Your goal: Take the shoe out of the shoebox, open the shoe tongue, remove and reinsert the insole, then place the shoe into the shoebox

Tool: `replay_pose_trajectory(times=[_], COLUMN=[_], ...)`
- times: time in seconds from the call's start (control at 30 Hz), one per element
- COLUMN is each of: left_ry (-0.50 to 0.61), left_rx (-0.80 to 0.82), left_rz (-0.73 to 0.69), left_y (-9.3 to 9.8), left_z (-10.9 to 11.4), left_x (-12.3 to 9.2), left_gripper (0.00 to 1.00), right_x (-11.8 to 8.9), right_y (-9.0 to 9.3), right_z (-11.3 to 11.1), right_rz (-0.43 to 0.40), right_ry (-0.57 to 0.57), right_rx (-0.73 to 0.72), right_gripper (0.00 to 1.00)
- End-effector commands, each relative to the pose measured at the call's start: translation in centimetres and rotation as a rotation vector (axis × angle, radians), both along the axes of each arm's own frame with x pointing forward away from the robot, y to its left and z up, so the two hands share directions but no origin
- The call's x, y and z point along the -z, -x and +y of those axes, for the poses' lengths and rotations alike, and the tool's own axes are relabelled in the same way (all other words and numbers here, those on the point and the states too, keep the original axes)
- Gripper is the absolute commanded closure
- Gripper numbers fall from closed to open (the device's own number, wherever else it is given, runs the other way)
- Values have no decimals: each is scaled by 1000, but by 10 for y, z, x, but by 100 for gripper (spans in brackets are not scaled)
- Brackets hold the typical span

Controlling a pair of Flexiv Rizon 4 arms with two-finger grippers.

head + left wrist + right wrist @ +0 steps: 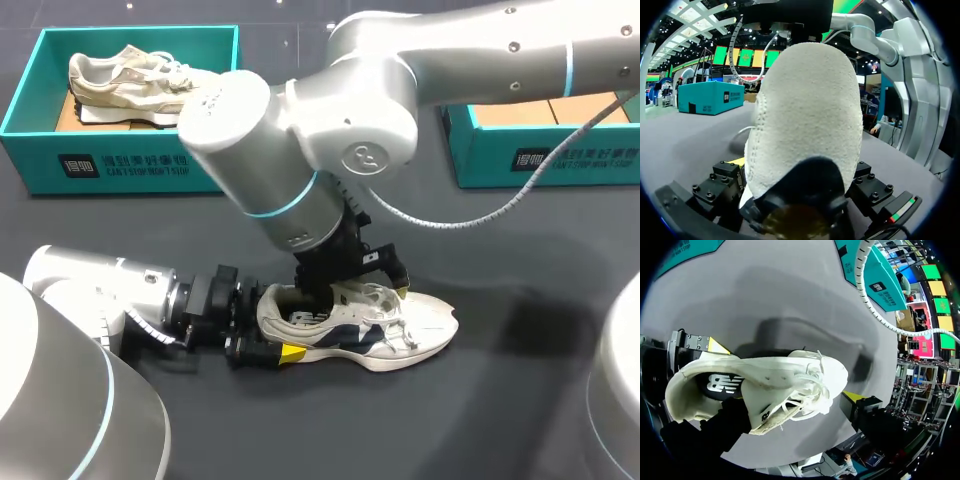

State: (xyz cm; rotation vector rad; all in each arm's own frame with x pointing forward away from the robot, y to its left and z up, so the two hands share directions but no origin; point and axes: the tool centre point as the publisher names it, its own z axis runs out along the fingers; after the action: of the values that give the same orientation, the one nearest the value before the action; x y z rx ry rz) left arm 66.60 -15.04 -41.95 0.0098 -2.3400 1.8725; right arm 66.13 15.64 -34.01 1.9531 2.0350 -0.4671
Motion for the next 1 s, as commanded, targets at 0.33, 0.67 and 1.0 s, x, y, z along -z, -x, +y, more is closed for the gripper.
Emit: replay_pose_trajectory(times=[0.33,0.67,1.0], left_ry=[-1,-1,-1], left_rx=[-3,-3,-3], left_rz=[0,0,0], left_y=[0,0,0], left_z=[0,0,0], left_x=[0,0,0], left_gripper=[100,100,100], right_x=[-7,-7,-8], right_y=[2,6,8], right_z=[-4,-4,-4], right_rz=[-22,9,34], right_ry=[-73,-152,-225], right_rx=[141,114,65], right_gripper=[13,33,64])
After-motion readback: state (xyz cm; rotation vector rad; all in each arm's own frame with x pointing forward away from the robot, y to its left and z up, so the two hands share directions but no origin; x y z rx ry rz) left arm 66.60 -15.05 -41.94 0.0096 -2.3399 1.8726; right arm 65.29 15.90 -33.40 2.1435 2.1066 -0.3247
